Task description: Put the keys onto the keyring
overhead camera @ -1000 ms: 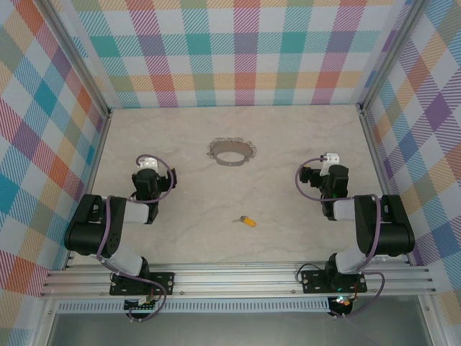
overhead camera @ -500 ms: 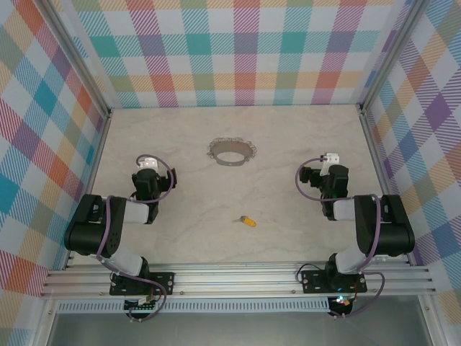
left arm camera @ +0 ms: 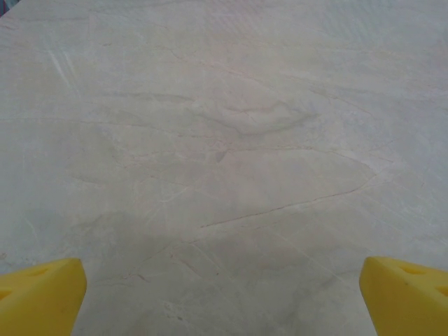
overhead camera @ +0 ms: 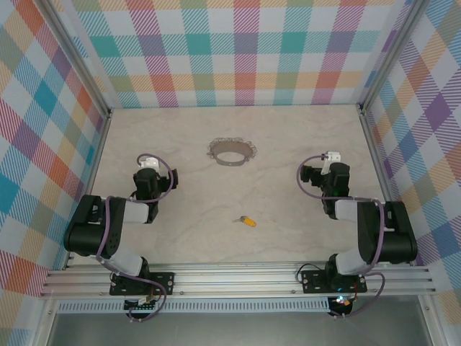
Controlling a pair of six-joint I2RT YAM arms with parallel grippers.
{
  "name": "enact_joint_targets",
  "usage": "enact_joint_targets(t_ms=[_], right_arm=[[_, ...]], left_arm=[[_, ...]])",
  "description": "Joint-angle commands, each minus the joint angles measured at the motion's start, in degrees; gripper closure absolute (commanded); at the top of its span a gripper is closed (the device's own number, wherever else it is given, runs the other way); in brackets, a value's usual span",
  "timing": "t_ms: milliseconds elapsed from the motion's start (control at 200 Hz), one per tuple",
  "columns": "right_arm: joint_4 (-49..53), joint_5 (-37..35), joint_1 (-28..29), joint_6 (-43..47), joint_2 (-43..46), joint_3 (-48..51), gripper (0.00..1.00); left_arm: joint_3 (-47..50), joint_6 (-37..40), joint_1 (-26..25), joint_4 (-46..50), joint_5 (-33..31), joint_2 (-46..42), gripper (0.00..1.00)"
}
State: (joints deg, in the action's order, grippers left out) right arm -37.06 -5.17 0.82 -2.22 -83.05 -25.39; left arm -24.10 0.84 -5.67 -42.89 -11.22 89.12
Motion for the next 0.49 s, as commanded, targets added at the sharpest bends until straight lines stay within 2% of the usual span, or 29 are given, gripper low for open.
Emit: enact_joint_targets(t_ms=[0, 85, 195, 395, 490], right_arm=[[12.97, -0.99, -0.19, -1.97, 5.35, -6.83, 0.0], [21.41, -0.14, -0.17, -7.7, 6.22, -11.59, 0.0], [32.11, 4.8, -0.17, -15.18, 5.73, -18.59, 0.0], [34.86, 23.81, 0.42, -22.78, 5.07, -23.45, 0.0], [38.46, 28.77, 2.46, -24.36, 2.77, -27.17, 0.04]], left_arm=[[-4.8, -1.9, 0.57, 8.58, -4.26, -3.68, 0.0], [-7.68, -2.71, 0.57, 15.19, -5.44, -4.85, 0.0], [-12.47, -5.21, 0.57, 25.26, -6.34, -6.65, 0.0], [-23.03, -16.95, 0.4, 44.63, -4.14, -10.0, 0.0], [-26.95, -21.86, -0.12, 51.17, 0.16, -10.09, 0.02]])
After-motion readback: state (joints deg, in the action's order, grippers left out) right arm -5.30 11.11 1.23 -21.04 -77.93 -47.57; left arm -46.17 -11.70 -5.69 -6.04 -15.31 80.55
